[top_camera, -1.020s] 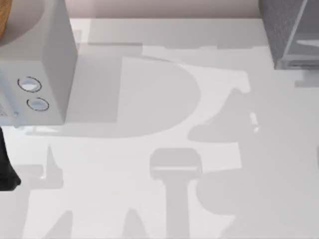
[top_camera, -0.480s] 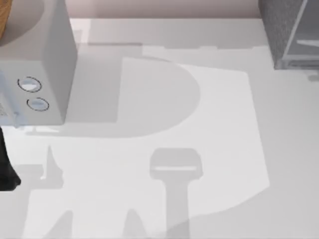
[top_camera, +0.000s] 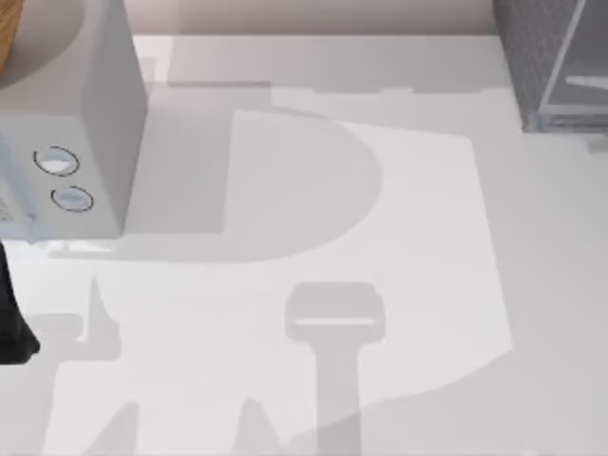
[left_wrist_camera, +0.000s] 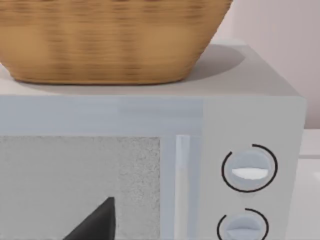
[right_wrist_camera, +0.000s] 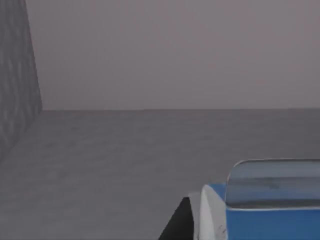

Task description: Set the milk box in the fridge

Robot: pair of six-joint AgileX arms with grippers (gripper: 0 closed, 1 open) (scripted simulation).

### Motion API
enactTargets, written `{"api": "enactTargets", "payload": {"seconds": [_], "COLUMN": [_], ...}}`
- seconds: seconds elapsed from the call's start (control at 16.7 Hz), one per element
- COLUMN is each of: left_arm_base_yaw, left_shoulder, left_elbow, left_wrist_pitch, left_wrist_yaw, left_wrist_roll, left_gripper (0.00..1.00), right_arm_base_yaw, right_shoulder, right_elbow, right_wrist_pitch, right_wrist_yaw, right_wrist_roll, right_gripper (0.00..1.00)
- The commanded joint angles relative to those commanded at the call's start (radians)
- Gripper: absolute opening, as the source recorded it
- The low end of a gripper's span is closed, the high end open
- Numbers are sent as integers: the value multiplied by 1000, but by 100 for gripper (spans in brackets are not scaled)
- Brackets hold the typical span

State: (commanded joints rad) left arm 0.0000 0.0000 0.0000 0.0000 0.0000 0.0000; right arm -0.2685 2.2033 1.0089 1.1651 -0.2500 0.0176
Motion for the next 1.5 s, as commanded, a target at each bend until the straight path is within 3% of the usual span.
{"api": "enactTargets", "payload": {"seconds": [0.6,1.02,1.5], "left_arm_base_yaw": [0,0,0], "left_shoulder": [0,0,0], "left_elbow": [0,0,0], "left_wrist_pitch": [0,0,0], "left_wrist_yaw": [0,0,0], "left_wrist_roll": [0,0,0], "left_gripper": [100,100,100], "right_arm_base_yaw": [37,52,52], "right_shoulder": [188,234,234], "right_elbow": [524,597,597], "right_wrist_pitch": [-266,-341,-341], "right_wrist_yaw": [40,55,55], "right_wrist_roll": [3,-3,-3], "right_gripper": [0,0,60]}}
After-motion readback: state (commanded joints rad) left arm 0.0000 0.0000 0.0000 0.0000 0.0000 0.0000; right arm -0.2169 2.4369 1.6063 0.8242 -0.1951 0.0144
